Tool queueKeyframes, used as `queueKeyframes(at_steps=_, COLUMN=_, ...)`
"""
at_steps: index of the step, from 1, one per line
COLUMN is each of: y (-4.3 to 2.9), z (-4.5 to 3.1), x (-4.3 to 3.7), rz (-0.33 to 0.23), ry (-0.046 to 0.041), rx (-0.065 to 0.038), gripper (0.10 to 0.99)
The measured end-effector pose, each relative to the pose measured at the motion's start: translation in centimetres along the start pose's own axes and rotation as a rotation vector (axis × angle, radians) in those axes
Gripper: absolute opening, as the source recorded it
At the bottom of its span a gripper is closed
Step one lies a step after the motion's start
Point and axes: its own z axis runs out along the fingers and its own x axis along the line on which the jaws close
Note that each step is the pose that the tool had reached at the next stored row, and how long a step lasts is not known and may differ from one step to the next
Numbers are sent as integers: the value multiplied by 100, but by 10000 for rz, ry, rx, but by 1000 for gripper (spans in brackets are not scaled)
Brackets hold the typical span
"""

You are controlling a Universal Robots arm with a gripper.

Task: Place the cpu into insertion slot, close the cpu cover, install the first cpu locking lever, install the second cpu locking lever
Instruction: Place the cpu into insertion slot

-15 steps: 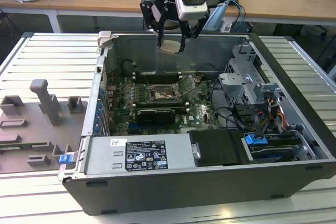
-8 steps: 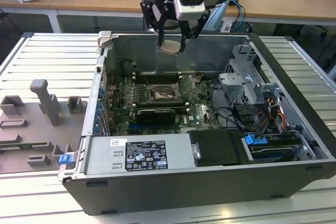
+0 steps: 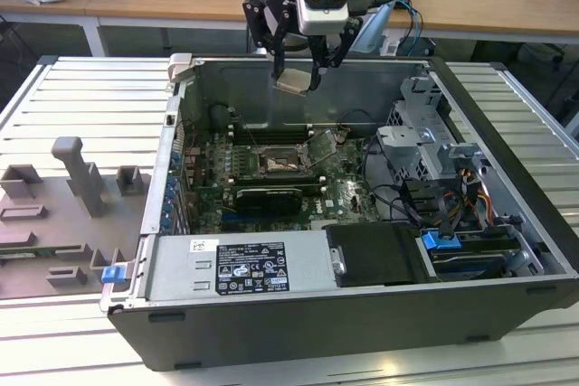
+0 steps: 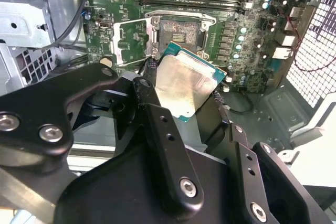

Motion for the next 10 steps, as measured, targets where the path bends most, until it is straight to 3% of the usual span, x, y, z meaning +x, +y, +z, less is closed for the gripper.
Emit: queueKeyframes(at_steps=10, y=0, z=0, x=0, rz=646, ry=-58, rx=-12, gripper=541)
